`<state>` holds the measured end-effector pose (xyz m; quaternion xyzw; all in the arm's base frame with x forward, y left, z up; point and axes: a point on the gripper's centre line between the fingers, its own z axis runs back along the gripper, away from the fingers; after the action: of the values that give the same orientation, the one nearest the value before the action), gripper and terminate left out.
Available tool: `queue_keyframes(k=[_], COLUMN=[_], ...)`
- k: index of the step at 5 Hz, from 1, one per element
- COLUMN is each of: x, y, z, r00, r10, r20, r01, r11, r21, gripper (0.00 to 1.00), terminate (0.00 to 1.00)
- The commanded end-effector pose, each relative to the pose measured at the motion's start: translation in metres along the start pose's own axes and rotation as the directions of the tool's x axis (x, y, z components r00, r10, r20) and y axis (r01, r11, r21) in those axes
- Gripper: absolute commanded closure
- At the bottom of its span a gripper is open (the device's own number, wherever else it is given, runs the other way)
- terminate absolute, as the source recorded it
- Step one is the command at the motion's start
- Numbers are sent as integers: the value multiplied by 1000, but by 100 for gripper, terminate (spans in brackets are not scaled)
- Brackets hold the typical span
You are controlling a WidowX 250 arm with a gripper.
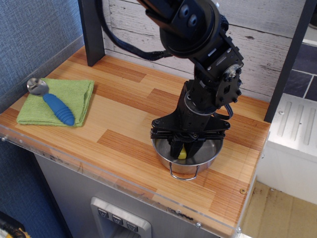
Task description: Pick up the yellow stick and place it behind the green cloth
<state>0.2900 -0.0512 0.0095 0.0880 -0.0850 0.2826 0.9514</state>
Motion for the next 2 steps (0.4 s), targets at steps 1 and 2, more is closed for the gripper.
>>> queue_keyframes(k=[1, 2], x=[10, 17], y=[-2, -4], z=[27, 45], r00=[998, 994], r10=[12, 11], r20=[63, 109], r01=[-9, -4], r11=[999, 998], r21=[-43, -65], gripper=[100, 100], terminate=[0, 0])
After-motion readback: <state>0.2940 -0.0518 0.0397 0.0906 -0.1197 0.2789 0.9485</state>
